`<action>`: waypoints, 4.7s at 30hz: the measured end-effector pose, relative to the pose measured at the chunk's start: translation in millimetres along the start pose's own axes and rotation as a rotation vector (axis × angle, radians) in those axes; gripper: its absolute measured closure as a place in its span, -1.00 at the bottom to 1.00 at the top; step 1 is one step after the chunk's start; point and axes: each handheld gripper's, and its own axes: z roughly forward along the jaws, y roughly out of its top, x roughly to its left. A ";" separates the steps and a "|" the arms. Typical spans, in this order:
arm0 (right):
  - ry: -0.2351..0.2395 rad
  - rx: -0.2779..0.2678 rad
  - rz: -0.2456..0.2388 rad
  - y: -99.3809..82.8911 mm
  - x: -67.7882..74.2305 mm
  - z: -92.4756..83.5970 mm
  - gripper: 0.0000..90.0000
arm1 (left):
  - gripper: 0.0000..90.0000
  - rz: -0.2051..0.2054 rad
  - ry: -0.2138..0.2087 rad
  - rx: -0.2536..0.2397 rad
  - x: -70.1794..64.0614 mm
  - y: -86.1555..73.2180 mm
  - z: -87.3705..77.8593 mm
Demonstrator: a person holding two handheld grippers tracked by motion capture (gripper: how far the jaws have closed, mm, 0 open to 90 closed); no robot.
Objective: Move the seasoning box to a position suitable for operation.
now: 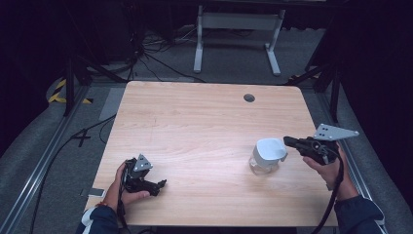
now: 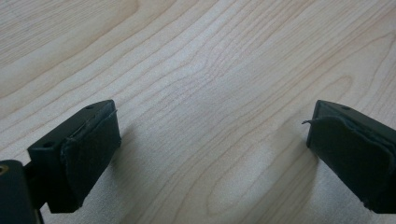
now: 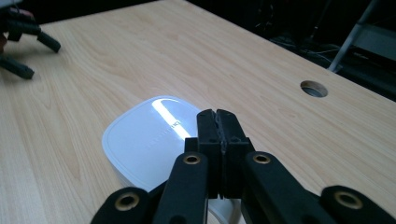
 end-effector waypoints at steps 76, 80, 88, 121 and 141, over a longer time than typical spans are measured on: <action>-0.047 0.053 0.005 -17.1 -3.1 6.9 1.00 | 0.99 0.369 -0.313 -0.268 -144.5 221.9 84.3; -0.044 0.054 0.004 -16.9 -3.1 6.9 1.00 | 0.98 0.382 -0.311 -0.271 -149.5 228.2 85.3; -0.044 0.059 0.003 -17.7 -3.0 7.2 1.00 | 0.96 0.398 -0.305 -0.282 -153.3 238.0 84.2; -0.022 0.092 0.010 -25.0 -5.2 14.2 0.99 | 0.92 0.473 -0.287 -0.271 -179.6 281.4 91.0; -0.024 0.115 0.020 -31.1 -10.3 13.2 0.95 | 0.88 0.490 -0.283 -0.245 -184.2 288.4 98.4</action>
